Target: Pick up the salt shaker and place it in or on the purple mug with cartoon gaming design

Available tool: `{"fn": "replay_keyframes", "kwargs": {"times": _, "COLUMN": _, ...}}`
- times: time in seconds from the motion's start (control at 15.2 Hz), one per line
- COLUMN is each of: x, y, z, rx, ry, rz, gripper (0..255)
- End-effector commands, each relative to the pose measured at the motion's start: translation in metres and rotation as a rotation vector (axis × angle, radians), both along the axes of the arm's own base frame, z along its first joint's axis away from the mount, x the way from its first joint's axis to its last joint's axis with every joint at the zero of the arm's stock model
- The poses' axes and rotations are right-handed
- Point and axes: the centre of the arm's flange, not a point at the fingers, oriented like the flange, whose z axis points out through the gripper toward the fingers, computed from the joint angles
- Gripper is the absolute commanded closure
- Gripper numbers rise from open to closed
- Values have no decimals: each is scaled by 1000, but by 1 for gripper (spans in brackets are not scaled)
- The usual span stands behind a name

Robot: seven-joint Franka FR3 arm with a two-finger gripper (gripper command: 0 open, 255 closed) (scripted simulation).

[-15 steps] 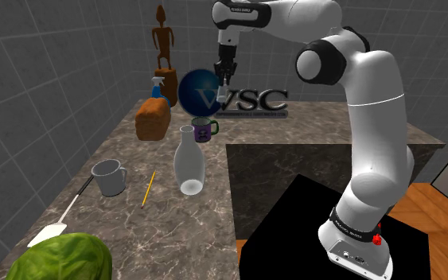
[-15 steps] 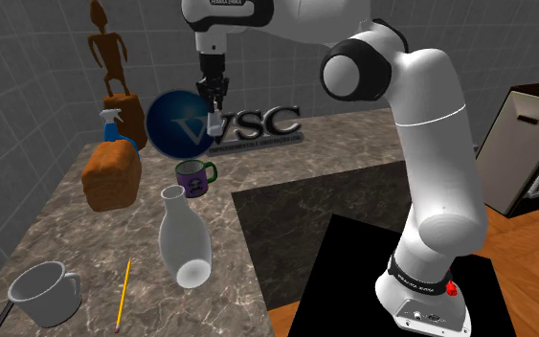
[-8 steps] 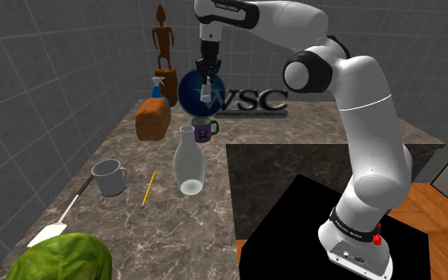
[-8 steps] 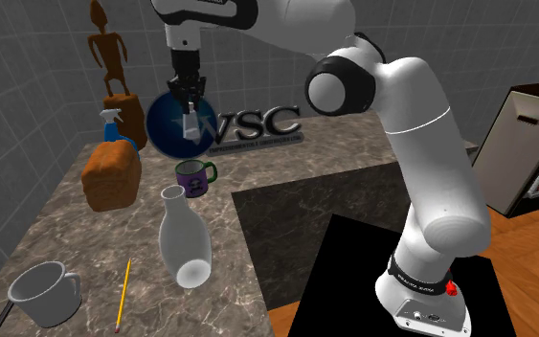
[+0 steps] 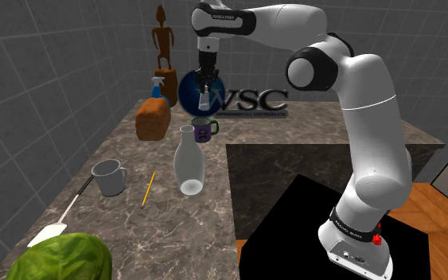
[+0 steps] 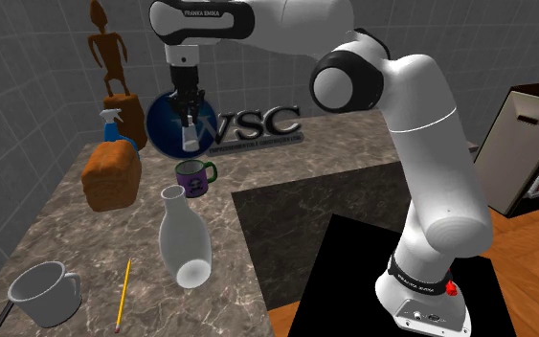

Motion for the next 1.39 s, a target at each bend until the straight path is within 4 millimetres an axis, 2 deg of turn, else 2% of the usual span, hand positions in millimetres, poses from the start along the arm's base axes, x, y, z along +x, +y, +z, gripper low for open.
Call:
{"fn": "replay_keyframes", "kwargs": {"times": 0.0, "x": -1, "y": 0, "z": -10, "rx": 0, "ry": 0, "rz": 0, "gripper": 255}}
{"fn": "replay_keyframes", "kwargs": {"times": 0.73, "x": -1, "y": 0, "z": -67, "rx": 0, "ry": 0, "rz": 0, "gripper": 255}}
{"fn": "replay_keyframes", "kwargs": {"times": 1.25, "x": -1, "y": 0, "z": -67, "rx": 0, "ry": 0, "rz": 0, "gripper": 255}}
{"fn": "replay_keyframes", "kwargs": {"times": 1.32, "x": -1, "y": 0, "z": -67, "rx": 0, "ry": 0, "rz": 0, "gripper": 0}}
